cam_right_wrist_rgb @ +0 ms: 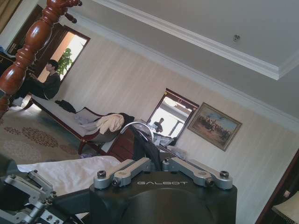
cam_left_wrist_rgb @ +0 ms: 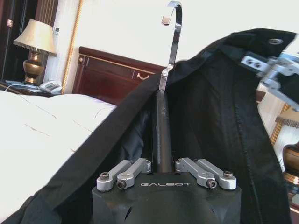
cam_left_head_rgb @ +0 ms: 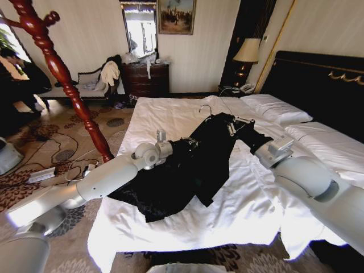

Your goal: Pick up the clothes from the bed and hang them on the clothes hanger.

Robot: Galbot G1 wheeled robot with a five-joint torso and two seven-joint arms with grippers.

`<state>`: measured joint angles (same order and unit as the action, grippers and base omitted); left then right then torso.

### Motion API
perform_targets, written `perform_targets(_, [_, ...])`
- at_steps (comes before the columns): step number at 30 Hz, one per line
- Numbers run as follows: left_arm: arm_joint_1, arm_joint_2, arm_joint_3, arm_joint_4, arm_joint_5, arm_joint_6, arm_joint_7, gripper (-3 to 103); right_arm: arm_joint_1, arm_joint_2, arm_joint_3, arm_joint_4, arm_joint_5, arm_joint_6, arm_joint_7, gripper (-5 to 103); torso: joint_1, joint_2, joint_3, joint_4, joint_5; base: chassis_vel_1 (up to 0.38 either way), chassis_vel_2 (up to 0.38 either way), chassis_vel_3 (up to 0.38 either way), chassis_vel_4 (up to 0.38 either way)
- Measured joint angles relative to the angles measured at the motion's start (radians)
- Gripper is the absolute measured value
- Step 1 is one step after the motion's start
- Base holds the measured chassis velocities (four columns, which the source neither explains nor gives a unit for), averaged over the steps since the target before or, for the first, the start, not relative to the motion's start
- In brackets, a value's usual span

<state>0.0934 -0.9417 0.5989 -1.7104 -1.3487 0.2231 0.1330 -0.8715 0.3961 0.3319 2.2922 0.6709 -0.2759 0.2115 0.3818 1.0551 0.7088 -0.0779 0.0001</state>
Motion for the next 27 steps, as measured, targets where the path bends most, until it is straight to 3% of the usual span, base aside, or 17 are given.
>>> perform_targets(12, [-0.012, -0.006, -0.02, -0.002, -0.033, 0.0, -0.024, 15, 0.006, 0.047, -0.075, 0.011, -0.028, -0.016, 0.001, 0, 0.0, 0.0, 0.0, 0.0, 0.0, 0.0, 0.0, 0.0, 0.0])
perform_targets(23, [-0.017, 0.002, -0.027, -0.006, -0.037, 0.0, -0.029, 15, -0.023, 0.035, -0.088, 0.039, -0.03, -0.018, -0.022, -3, 0.0, 0.0, 0.0, -0.0001, -0.0002, 0.0, 0.0, 0.0, 0.0])
perform_targets(27, [-0.023, 0.005, -0.034, -0.008, -0.044, 0.0, -0.031, 15, -0.045, 0.038, -0.066, 0.037, -0.002, -0.003, -0.046, 17, 0.0, 0.0, 0.0, -0.0001, -0.0001, 0.0, 0.0, 0.0, 0.0])
